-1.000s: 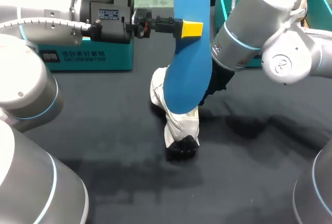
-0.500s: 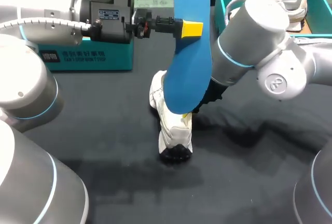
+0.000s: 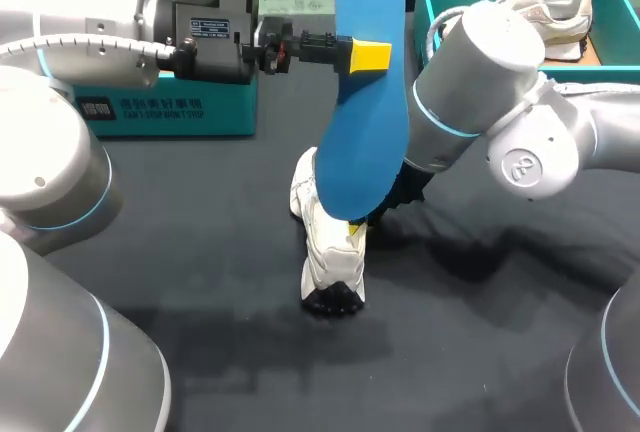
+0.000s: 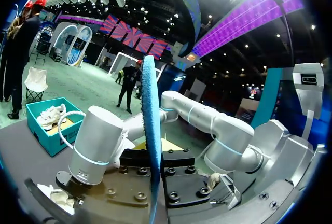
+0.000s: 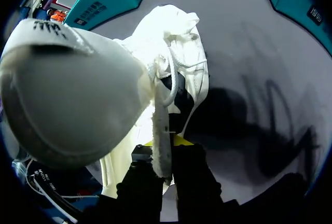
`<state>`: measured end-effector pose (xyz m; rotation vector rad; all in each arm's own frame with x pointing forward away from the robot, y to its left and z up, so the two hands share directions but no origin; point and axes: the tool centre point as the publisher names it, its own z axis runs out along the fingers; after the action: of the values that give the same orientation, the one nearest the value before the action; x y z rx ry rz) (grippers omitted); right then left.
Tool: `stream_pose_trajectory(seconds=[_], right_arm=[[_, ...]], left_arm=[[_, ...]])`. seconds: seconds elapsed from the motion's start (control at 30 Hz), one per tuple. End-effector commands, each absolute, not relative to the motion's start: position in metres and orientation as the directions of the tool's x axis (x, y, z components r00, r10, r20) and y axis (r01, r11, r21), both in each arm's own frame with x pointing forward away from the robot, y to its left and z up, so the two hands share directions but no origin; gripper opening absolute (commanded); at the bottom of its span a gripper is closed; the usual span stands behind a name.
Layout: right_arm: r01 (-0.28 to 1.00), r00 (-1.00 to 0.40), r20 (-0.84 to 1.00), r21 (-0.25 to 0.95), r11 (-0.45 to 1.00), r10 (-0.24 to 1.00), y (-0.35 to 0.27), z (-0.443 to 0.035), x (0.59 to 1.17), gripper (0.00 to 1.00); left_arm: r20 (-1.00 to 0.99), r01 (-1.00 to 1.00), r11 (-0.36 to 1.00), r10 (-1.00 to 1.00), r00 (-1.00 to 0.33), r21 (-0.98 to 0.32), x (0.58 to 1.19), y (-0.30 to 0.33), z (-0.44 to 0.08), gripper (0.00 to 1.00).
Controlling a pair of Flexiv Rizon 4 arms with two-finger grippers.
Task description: Take the shoe out of the shoebox, open the shoe tongue, remove and reinsert the insole, then place the shoe into the shoebox
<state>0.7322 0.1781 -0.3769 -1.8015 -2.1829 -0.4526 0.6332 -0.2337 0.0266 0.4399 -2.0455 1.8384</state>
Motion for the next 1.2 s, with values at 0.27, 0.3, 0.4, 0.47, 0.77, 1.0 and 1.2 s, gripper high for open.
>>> stream_pose_trajectory(seconds=[0.27, 0.3, 0.4, 0.47, 0.77, 1.0, 1.2], right_arm=[[0.986, -0.168, 0.415, 0.064, 0.156, 0.894, 0.186, -0.393, 0.729, 0.00], [0.986, -0.167, 0.418, 0.063, 0.155, 0.893, 0.186, -0.393, 0.729, 0.23], [0.987, -0.162, 0.429, 0.068, 0.147, 0.889, 0.185, -0.392, 0.727, 1.00], [0.987, -0.162, 0.438, 0.075, 0.144, 0.884, 0.183, -0.385, 0.725, 1.00], [0.992, -0.126, 0.575, 0.079, 0.098, 0.809, 0.156, -0.336, 0.724, 1.00], [0.994, -0.104, 0.648, 0.053, 0.091, 0.755, 0.135, -0.318, 0.726, 1.00], [0.994, -0.104, 0.648, 0.053, 0.091, 0.755, 0.135, -0.318, 0.726, 1.00]], left_arm=[[0.458, -0.455, 0.107, 0.006, -0.889, -0.884, 0.633, -0.234, 0.026, 0.00], [0.458, -0.455, 0.107, 0.006, -0.889, -0.884, 0.633, -0.234, 0.026, 0.00], [0.458, -0.455, 0.107, 0.006, -0.889, -0.884, 0.633, -0.234, 0.026, 0.00], [0.458, -0.455, 0.107, 0.006, -0.889, -0.884, 0.633, -0.234, 0.026, 0.00], [0.458, -0.455, 0.107, 0.006, -0.889, -0.884, 0.633, -0.234, 0.026, 0.00], [0.458, -0.455, 0.107, 0.006, -0.889, -0.884, 0.633, -0.234, 0.026, 0.00], [0.458, -0.455, 0.107, 0.006, -0.889, -0.884, 0.633, -0.234, 0.026, 0.00]])
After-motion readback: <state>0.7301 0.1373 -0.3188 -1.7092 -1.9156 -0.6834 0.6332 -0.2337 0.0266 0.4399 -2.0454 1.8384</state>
